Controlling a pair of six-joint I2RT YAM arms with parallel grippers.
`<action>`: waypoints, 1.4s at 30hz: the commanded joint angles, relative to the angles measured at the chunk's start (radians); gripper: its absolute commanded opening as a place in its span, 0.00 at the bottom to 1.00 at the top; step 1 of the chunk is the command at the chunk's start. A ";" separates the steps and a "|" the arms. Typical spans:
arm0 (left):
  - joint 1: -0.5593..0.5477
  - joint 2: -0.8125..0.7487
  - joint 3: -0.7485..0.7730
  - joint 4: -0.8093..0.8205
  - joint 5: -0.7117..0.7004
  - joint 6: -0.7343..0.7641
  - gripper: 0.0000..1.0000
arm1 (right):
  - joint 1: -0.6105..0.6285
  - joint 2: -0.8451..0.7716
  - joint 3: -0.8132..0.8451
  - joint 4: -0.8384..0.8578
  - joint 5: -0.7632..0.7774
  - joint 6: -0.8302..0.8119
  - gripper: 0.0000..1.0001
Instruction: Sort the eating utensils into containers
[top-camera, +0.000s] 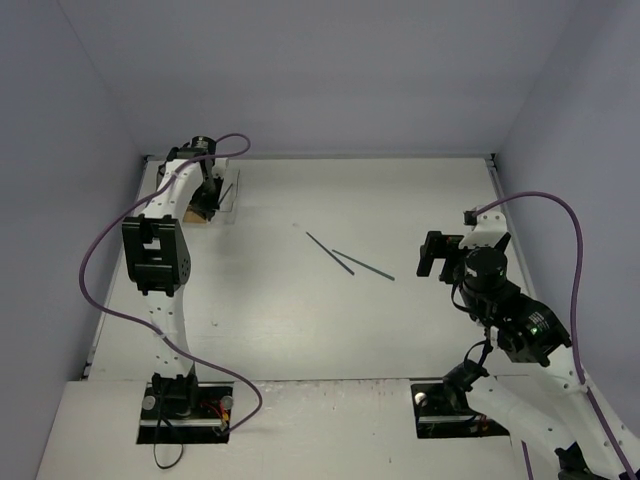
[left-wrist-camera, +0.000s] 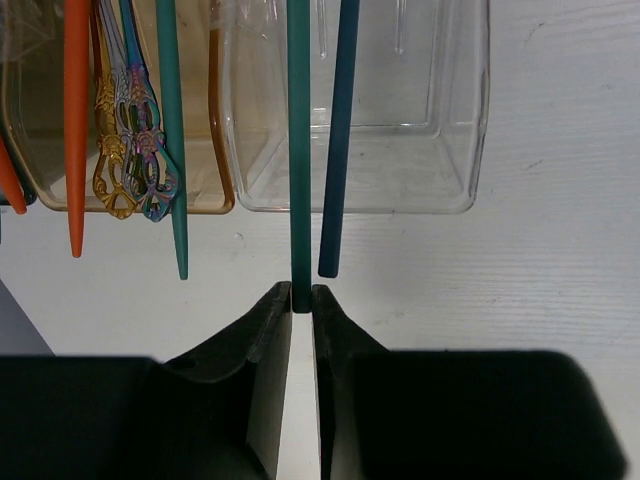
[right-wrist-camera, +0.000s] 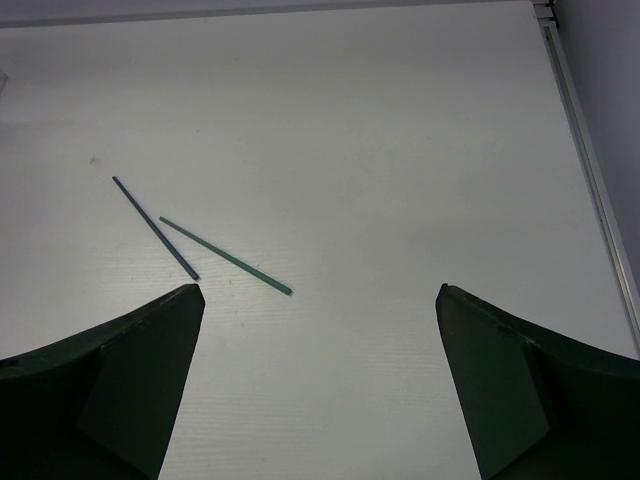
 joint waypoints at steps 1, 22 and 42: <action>0.003 -0.052 0.069 -0.021 0.002 -0.050 0.20 | -0.003 0.022 0.009 0.051 0.037 0.001 1.00; -0.506 -0.327 -0.298 0.208 -0.160 -0.735 0.59 | -0.003 0.015 0.014 0.052 0.016 -0.019 1.00; -0.806 -0.096 -0.269 0.287 -0.339 -1.251 0.60 | -0.003 -0.073 0.012 0.051 -0.045 -0.049 1.00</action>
